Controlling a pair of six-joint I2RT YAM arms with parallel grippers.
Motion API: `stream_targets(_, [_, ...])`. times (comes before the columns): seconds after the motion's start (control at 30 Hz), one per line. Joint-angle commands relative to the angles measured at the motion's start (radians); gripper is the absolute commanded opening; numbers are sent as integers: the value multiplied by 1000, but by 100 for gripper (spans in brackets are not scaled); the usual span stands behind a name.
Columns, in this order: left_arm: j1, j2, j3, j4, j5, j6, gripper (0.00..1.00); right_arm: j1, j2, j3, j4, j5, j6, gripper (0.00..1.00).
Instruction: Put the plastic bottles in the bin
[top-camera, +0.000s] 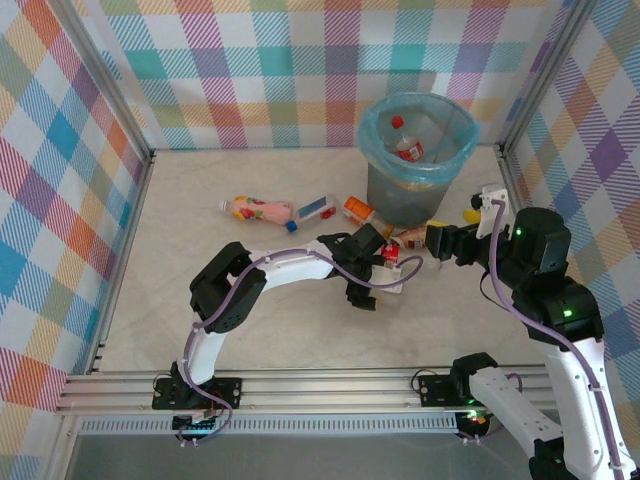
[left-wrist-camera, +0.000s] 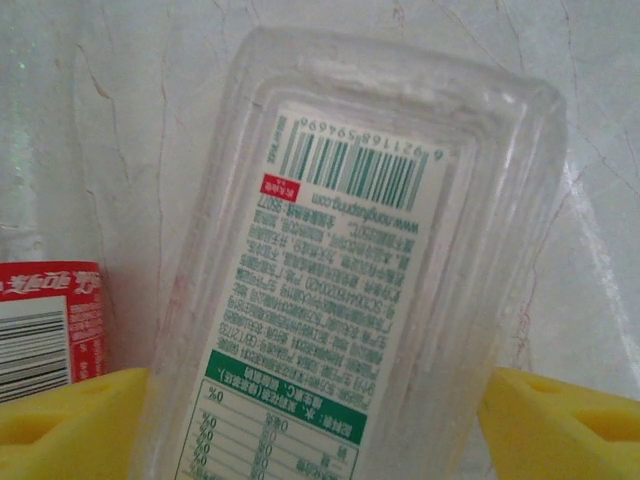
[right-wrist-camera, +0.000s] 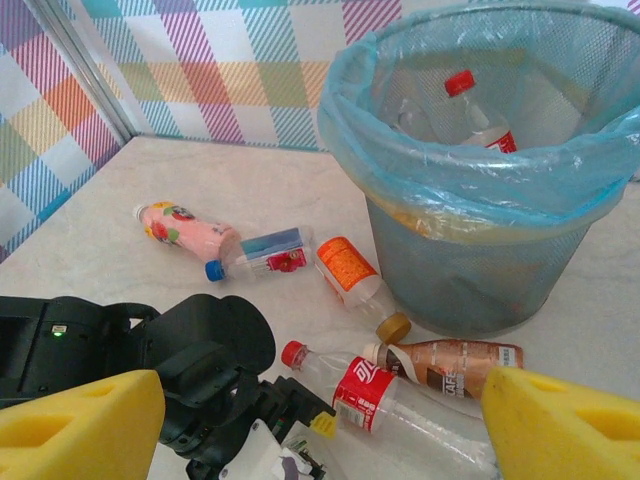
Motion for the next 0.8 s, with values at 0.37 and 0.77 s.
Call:
stream_targets(0.37, [8,-59,-57,-30,13,-19,64,-3,-3,1,29,-28,30,83])
stream_targets(0.77, [15,-299,-173,105,42,-173,61,-3,13,46,43,-76,61,82])
